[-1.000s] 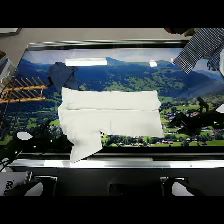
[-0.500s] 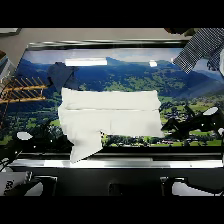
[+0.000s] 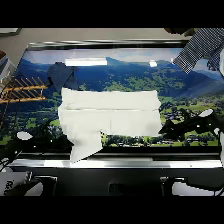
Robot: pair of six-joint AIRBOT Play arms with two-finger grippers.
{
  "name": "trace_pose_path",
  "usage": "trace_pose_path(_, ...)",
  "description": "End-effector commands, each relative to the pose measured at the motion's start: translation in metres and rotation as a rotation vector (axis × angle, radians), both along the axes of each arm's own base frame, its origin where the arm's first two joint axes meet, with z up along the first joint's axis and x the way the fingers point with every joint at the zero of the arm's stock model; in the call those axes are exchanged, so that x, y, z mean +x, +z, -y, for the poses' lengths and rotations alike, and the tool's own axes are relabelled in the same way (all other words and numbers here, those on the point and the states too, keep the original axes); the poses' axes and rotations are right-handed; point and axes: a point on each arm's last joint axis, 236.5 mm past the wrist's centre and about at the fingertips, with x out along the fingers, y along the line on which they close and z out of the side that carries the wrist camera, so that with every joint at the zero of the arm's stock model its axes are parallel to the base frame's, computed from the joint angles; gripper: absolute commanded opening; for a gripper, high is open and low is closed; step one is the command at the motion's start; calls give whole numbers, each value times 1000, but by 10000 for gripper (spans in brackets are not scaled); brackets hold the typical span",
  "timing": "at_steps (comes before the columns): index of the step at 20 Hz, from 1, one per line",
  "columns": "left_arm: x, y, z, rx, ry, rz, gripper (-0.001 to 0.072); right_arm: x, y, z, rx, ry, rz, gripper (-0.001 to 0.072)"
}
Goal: Fold the clothes and pants, and hang the long-sleeved shirts on hangers.
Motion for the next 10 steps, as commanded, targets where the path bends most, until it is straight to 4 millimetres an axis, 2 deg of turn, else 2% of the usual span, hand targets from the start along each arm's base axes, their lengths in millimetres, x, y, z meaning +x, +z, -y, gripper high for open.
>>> trace_pose_path(1, 7, 5, -1, 3, 0, 19, 19, 8, -6, -4, -16, 3, 41, 99)
trace_pose_path(2, 14, 10, -2, 4, -2, 38, 19, 14, -4, -3, -22, -11, 62, 43)
trace_pose_path(4, 30, 27, -2, -1, -20, 83, 19, 21, 7, -1, -42, -21, 112, 33)
trace_pose_path(6, 39, 50, -1, -20, -52, 96, 19, 22, 26, -1, -53, -8, 157, 33)
trace_pose_path(8, 39, 75, -3, -42, -59, 70, 18, 13, 48, -4, -57, 18, 177, 33)
trace_pose_path(10, 34, 97, -7, -30, -69, 66, 18, -6, 71, -9, -56, 68, 178, 33)
